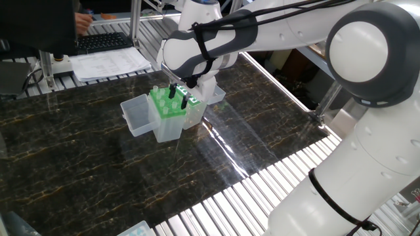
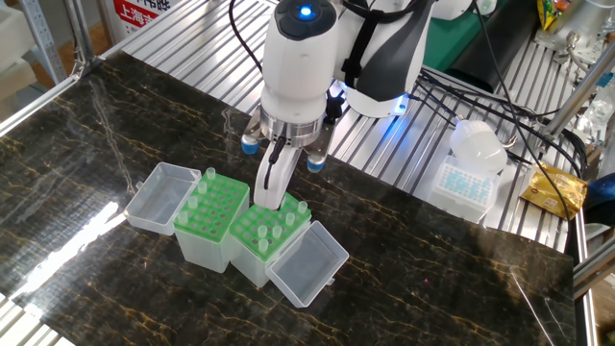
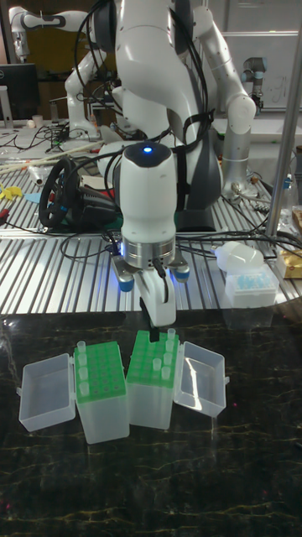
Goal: Transfer all large pipette tips from one holder to another
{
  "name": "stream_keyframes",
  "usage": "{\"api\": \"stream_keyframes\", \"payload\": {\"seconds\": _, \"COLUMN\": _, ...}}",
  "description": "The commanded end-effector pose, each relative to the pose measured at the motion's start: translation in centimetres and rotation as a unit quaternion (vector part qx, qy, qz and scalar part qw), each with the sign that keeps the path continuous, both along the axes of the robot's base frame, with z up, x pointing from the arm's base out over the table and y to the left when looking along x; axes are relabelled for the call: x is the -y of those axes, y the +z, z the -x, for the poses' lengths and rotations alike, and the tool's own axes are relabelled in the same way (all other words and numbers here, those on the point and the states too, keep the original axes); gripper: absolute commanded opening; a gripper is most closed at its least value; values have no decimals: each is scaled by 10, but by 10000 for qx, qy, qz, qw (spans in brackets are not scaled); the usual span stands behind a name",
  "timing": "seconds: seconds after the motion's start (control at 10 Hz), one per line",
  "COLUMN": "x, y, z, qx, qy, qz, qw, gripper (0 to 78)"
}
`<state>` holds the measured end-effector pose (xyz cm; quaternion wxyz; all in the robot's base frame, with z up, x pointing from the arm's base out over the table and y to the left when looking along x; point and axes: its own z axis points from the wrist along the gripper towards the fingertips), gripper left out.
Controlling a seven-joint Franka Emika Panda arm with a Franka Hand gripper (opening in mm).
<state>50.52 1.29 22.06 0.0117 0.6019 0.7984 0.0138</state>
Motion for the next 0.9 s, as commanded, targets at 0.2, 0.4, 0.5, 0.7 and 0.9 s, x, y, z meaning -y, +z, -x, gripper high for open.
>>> {"api": "stream_keyframes", "payload": {"seconds": 0.2, "x": 0, "y": -1, "z": 1, "qx": 45, "qy": -67, "qz": 15, "qw": 10000, "gripper": 775}}
{"api": "stream_keyframes", "payload": {"seconds": 0.4, "x": 0, "y": -1, "z": 1, "qx": 45, "qy": -67, "qz": 15, "qw": 10000, "gripper": 775}}
{"api": "stream_keyframes", "payload": {"seconds": 0.5, "x": 0, "y": -1, "z": 1, "qx": 45, "qy": -67, "qz": 15, "qw": 10000, "gripper": 775}}
{"api": "stream_keyframes", "payload": {"seconds": 0.7, "x": -4, "y": -6, "z": 2, "qx": 70, "qy": -286, "qz": 5, "qw": 9996, "gripper": 775}}
{"api": "stream_keyframes", "payload": {"seconds": 0.9, "x": -4, "y": -7, "z": 1, "qx": 71, "qy": -278, "qz": 12, "qw": 9996, "gripper": 775}}
